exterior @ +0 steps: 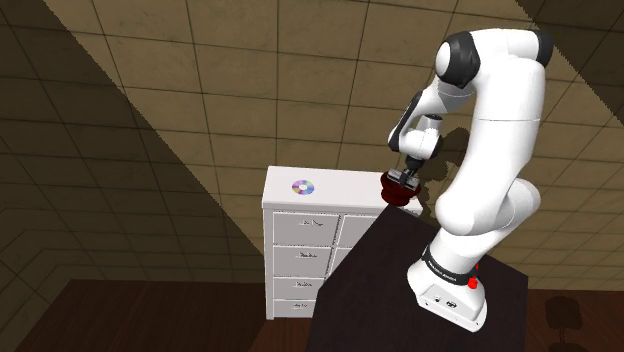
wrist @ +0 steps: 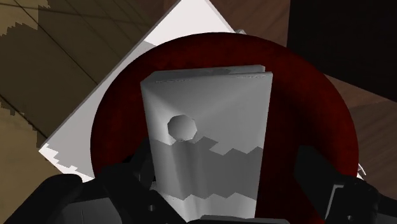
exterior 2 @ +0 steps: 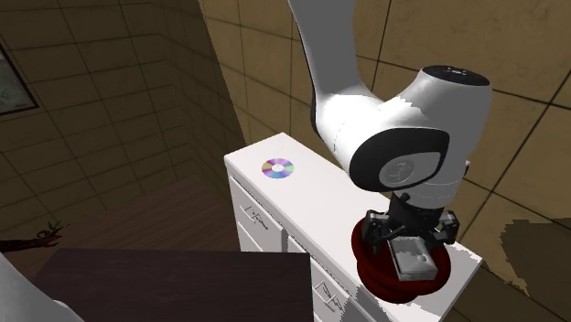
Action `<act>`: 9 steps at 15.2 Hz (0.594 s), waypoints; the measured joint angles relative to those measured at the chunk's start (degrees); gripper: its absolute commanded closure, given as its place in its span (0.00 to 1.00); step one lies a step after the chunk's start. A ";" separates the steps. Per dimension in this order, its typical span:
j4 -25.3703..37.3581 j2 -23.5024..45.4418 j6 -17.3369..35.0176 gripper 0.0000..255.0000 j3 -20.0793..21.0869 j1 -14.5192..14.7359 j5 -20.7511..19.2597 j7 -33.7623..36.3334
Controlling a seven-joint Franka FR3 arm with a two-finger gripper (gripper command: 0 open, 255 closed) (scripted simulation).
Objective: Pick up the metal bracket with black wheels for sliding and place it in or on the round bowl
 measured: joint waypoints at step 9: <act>-2.50 -8.69 -5.61 0.00 -9.33 7.47 -10.51 7.76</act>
